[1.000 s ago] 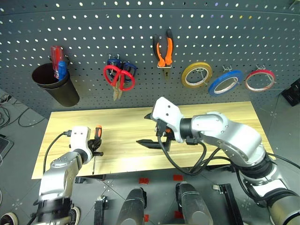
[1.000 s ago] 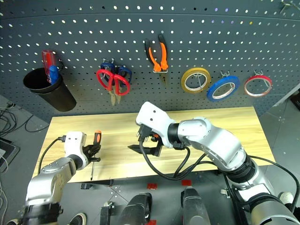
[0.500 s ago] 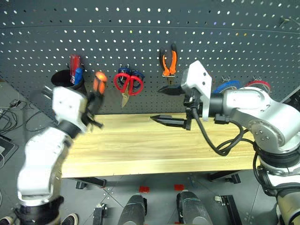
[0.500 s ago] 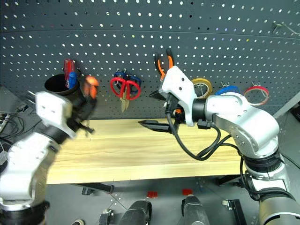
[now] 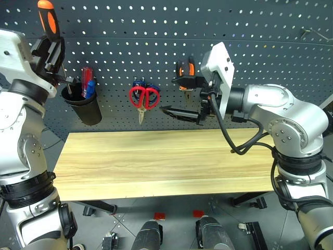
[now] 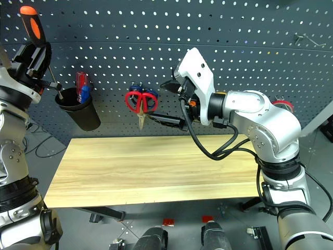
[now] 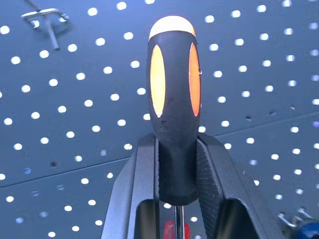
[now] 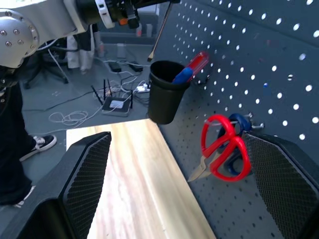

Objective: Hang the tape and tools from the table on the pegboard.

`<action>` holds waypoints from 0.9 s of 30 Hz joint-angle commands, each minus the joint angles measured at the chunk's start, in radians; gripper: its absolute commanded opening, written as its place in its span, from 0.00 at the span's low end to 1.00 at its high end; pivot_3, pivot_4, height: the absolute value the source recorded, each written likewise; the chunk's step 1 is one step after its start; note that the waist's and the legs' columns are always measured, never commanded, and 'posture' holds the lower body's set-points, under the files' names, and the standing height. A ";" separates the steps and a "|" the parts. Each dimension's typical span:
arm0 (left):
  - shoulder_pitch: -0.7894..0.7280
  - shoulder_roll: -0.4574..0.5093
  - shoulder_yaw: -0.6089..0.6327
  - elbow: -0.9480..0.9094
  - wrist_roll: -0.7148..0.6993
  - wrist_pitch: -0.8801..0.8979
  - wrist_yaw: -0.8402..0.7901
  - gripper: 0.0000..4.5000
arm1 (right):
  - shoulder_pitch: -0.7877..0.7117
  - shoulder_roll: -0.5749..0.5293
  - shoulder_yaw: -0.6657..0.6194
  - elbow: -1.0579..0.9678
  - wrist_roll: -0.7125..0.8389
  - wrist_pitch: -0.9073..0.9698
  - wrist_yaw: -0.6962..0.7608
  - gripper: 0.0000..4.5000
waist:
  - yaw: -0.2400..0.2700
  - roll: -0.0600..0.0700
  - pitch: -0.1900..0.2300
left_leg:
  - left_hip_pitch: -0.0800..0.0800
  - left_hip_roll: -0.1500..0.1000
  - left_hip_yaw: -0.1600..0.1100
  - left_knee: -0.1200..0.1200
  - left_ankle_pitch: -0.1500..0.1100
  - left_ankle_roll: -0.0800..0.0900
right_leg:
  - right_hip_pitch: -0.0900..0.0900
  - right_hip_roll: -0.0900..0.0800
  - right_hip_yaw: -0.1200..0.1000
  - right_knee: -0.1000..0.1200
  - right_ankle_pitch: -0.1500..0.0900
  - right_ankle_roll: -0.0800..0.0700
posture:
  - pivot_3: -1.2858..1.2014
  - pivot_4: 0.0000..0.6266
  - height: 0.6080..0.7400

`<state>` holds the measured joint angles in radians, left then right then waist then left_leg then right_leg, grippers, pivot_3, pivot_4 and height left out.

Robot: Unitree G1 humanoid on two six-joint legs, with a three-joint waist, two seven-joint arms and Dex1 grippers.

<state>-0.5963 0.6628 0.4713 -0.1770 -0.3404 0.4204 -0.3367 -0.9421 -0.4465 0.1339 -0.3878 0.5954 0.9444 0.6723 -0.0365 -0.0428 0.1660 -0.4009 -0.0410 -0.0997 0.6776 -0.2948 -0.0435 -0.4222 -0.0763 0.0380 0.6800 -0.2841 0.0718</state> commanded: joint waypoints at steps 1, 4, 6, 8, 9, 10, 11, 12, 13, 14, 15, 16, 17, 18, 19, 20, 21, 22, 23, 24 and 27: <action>-0.040 0.019 -0.007 0.084 0.046 -0.121 0.005 0.14 | -0.031 0.018 0.006 -0.020 -0.013 -0.034 -0.008 1.00 | -0.005 0.000 -0.003 | 0.000 0.000 0.000 0.000 0.000 0.000 | 0.000 0.000 0.000 0.000 0.000 0.000 | 0.51 0.10 1.00; -0.058 0.013 -0.033 0.162 0.083 -0.211 0.004 0.14 | -0.036 0.034 0.008 -0.017 -0.011 -0.032 -0.008 1.00 | -0.006 -0.002 -0.007 | 0.000 0.000 0.000 0.000 0.000 0.000 | 0.000 0.000 0.000 0.000 0.000 0.000 | 0.51 0.10 1.00; -0.070 0.006 -0.046 0.227 0.097 -0.262 0.004 0.14 | -0.038 0.042 0.012 -0.017 -0.010 -0.028 -0.004 1.00 | -0.008 -0.003 -0.010 | 0.000 0.000 -0.001 0.000 0.000 0.000 | 0.000 0.000 0.000 0.000 0.000 0.000 | 0.51 0.11 1.00; -0.073 0.000 -0.059 0.275 0.108 -0.307 0.000 0.14 | -0.038 0.048 0.015 -0.021 -0.007 -0.024 -0.001 1.00 | -0.011 -0.003 -0.015 | 0.000 0.000 -0.001 0.000 0.000 0.000 | 0.000 -0.001 0.000 0.000 0.000 0.000 | 0.51 0.11 1.00; -0.074 -0.003 -0.066 0.298 0.114 -0.331 -0.001 0.14 | -0.037 0.050 0.016 -0.023 -0.004 -0.022 0.001 1.00 | -0.015 -0.003 -0.017 | 0.000 0.000 -0.001 0.000 0.000 0.000 | 0.000 -0.001 0.000 0.000 0.000 0.000 | 0.51 0.11 1.00; -0.076 -0.005 -0.072 0.318 0.119 -0.351 -0.002 0.14 | -0.037 0.052 0.016 -0.025 -0.001 -0.019 0.002 1.00 | -0.018 -0.002 -0.020 | 0.000 0.000 -0.001 0.000 0.000 0.000 | 0.000 -0.001 0.000 0.000 0.000 0.000 | 0.51 0.11 1.00; -0.079 -0.007 -0.077 0.339 0.122 -0.368 0.000 0.14 | -0.036 0.053 0.016 -0.027 0.001 -0.017 0.003 1.00 | -0.020 -0.002 -0.021 | 0.000 0.000 -0.001 0.000 0.000 0.000 | 0.000 -0.001 0.000 0.000 0.000 0.000 | 0.51 0.11 1.00; -0.082 -0.011 -0.082 0.361 0.127 -0.387 0.003 0.14 | -0.036 0.056 0.016 -0.029 0.003 -0.015 0.002 1.00 | -0.022 -0.002 -0.022 | 0.000 0.000 -0.001 0.000 0.000 0.000 | 0.000 -0.001 0.000 0.000 0.000 0.000 | 0.51 0.11 1.00; -0.086 -0.016 -0.085 0.383 0.129 -0.401 0.007 0.14 | -0.035 0.060 0.016 -0.031 0.006 -0.014 0.001 1.00 | -0.024 -0.002 -0.022 | 0.000 0.000 -0.001 0.000 0.000 0.000 | 0.000 -0.001 0.000 0.000 0.000 0.000 | 0.51 0.11 1.00; -0.090 -0.021 -0.089 0.401 0.131 -0.414 0.010 0.14 | -0.035 0.064 0.017 -0.032 0.008 -0.012 0.001 1.00 | -0.025 -0.002 -0.024 | 0.000 0.000 -0.001 0.001 0.000 0.000 | 0.000 -0.001 0.000 0.001 0.000 0.000 | 0.51 0.11 1.00; -0.093 -0.028 -0.092 0.412 0.129 -0.421 0.011 0.14 | -0.035 0.067 0.016 -0.035 0.011 -0.009 0.000 1.00 | -0.026 -0.002 -0.024 | 0.000 0.000 -0.001 0.001 0.000 0.000 | 0.000 -0.001 0.000 0.001 0.000 0.000 | 0.50 0.11 1.00; -0.094 -0.034 -0.095 0.419 0.127 -0.426 0.013 0.14 | -0.035 0.069 0.015 -0.037 0.013 -0.007 0.001 1.00 | -0.027 -0.002 -0.025 | 0.000 0.000 -0.002 0.001 0.000 0.000 | 0.000 -0.001 0.000 0.001 0.000 0.000 | 0.50 0.11 1.00; -0.094 -0.038 -0.097 0.425 0.128 -0.434 0.017 0.14 | -0.035 0.070 0.015 -0.038 0.015 -0.005 0.000 1.00 | -0.028 -0.002 -0.025 | 0.000 0.000 -0.002 0.001 0.000 0.000 | 0.000 -0.001 0.000 0.001 0.000 0.000 | 0.50 0.11 1.00; -0.092 -0.043 -0.096 0.424 0.125 -0.437 0.019 0.14 | -0.034 0.070 0.014 -0.042 0.017 -0.002 -0.001 1.00 | -0.031 -0.002 -0.026 | 0.000 0.000 -0.002 0.001 0.000 0.000 | 0.000 -0.001 0.000 0.001 0.000 0.000 | 0.50 0.11 1.00; -0.088 -0.048 -0.092 0.419 0.121 -0.438 0.026 0.14 | -0.033 0.069 0.015 -0.044 0.019 0.000 -0.001 1.00 | -0.032 -0.002 -0.026 | 0.000 -0.001 -0.002 0.001 0.000 0.000 | 0.000 -0.002 0.000 0.001 0.000 0.000 | 0.50 0.11 1.00; -0.080 -0.051 -0.088 0.408 0.118 -0.438 0.031 0.22 | -0.031 0.068 0.016 -0.047 0.022 0.002 -0.002 1.00 | -0.035 -0.003 -0.026 | 0.000 -0.001 -0.002 0.001 0.000 0.000 | 0.000 -0.002 0.000 0.001 0.000 0.000 | 0.50 0.11 1.00; -0.069 -0.057 -0.080 0.387 0.108 -0.432 0.037 0.30 | -0.030 0.066 0.016 -0.049 0.023 0.003 -0.003 1.00 | -0.038 -0.003 -0.027 | 0.000 -0.001 -0.002 0.001 0.000 0.000 | 0.000 -0.002 0.000 0.001 0.000 0.000 | 0.50 0.11 1.00; -0.055 -0.061 -0.073 0.364 0.104 -0.426 0.046 0.36 | -0.029 0.064 0.016 -0.051 0.025 0.005 -0.003 1.00 | -0.042 -0.003 -0.027 | 0.000 -0.001 -0.002 0.001 0.000 0.000 | 0.000 -0.002 -0.001 0.001 0.000 0.000 | 0.50 0.11 1.00; -0.038 -0.065 -0.065 0.334 0.098 -0.415 0.058 0.42 | -0.028 0.063 0.016 -0.051 0.026 0.005 -0.003 1.00 | -0.048 -0.002 -0.028 | 0.000 -0.001 -0.003 0.001 0.000 0.000 | 0.000 -0.003 -0.001 0.001 0.000 0.000 | 0.50 0.11 1.00; -0.019 -0.071 -0.058 0.301 0.094 -0.404 0.071 0.49 | -0.026 0.061 0.016 -0.053 0.026 0.005 -0.003 1.00 | -0.051 -0.002 -0.029 | 0.000 -0.001 -0.002 0.001 0.000 0.000 | 0.000 -0.003 -0.001 0.001 0.000 0.000 | 0.50 0.11 1.00; 0.047 -0.097 -0.027 0.163 0.068 -0.338 0.126 0.71 | -0.020 0.057 0.009 -0.054 0.028 0.009 -0.010 1.00 | -0.057 -0.003 -0.037 | 0.000 -0.001 -0.003 0.001 0.000 0.000 | -0.001 -0.005 0.000 0.002 0.000 0.000 | 0.51 0.10 1.00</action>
<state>-0.5582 0.5662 0.4060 0.0870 -0.2507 0.0582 -0.2446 -0.9550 -0.3870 0.1636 -0.4114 0.6119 0.9514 0.6707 -0.0931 -0.0455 0.1291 -0.4008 -0.0421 -0.1022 0.6778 -0.2948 -0.0434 -0.4230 -0.0818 0.0377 0.6812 -0.2840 0.0717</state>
